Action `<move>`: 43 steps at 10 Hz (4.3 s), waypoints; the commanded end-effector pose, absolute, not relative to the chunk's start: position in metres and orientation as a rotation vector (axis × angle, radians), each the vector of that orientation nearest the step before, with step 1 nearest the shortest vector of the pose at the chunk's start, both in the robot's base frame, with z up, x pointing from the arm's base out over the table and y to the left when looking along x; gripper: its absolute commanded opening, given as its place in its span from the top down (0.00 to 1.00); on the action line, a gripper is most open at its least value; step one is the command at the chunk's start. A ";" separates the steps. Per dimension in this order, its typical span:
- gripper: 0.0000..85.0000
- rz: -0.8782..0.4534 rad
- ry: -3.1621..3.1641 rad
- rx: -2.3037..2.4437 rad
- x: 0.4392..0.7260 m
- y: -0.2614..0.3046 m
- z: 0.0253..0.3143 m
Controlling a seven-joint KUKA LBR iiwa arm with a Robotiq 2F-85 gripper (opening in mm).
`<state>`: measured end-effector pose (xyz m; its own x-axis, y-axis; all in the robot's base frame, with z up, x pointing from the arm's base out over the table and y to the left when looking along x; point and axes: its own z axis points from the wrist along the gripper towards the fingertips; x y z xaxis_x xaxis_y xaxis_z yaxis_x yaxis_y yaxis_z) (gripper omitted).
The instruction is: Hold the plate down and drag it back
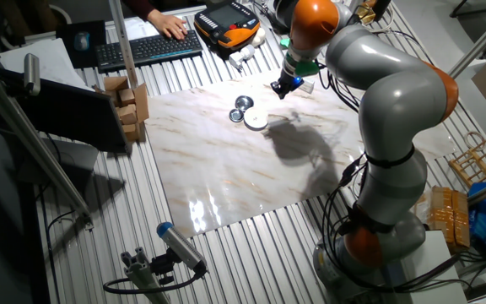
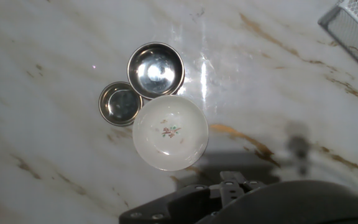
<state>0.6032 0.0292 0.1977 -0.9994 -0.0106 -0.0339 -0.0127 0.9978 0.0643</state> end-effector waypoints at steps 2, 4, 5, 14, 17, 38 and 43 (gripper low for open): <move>1.00 0.103 3.110 -0.014 0.603 0.030 0.198; 1.00 0.103 3.112 -0.012 0.603 0.029 0.198; 1.00 0.100 3.113 -0.016 0.603 0.029 0.198; 1.00 0.091 3.094 0.018 0.592 0.043 0.190; 1.00 0.088 3.094 0.020 0.593 0.044 0.192; 1.00 0.044 3.109 0.033 0.597 0.047 0.197; 1.00 0.037 3.101 0.035 0.597 0.047 0.194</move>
